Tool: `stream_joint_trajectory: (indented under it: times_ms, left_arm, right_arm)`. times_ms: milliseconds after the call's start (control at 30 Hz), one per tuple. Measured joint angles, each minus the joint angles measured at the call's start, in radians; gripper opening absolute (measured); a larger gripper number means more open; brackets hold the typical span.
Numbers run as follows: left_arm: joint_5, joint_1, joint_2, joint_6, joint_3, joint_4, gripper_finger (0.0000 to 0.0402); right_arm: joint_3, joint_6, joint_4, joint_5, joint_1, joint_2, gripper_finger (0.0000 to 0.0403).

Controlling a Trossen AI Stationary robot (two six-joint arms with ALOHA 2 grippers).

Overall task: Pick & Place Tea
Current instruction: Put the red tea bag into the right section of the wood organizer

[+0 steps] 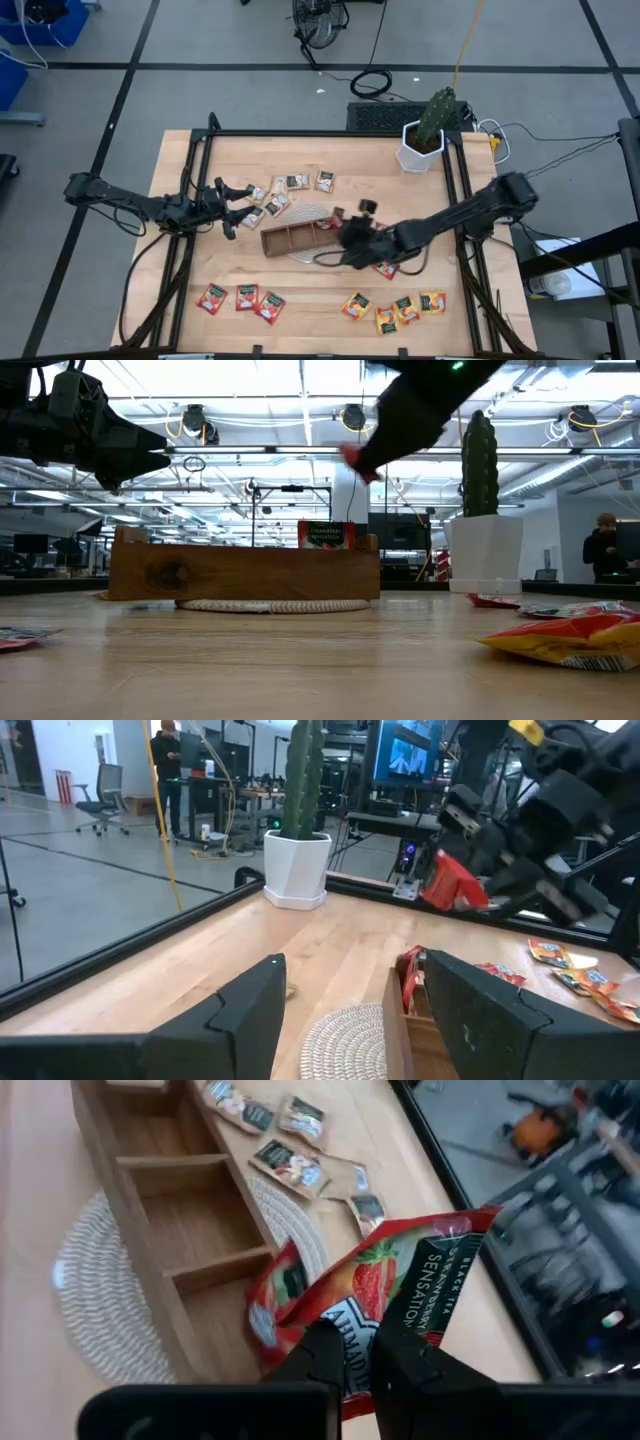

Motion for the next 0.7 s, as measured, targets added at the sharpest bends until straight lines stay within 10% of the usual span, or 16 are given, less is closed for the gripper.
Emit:
stream_joint_trajectory:
  times_ms: [233, 700]
  left_arm:
    - [0.0, 0.0, 0.0, 0.0, 0.0, 0.0, 0.0239]
    - [0.0, 0.0, 0.0, 0.0, 0.0, 0.0, 0.0239]
  right_arm:
    - [0.108, -0.1, 0.025, -0.007, -0.034, 0.213, 0.0015]
    - [0.109, -0.07, 0.021, -0.054, -0.053, 0.23, 0.0034]
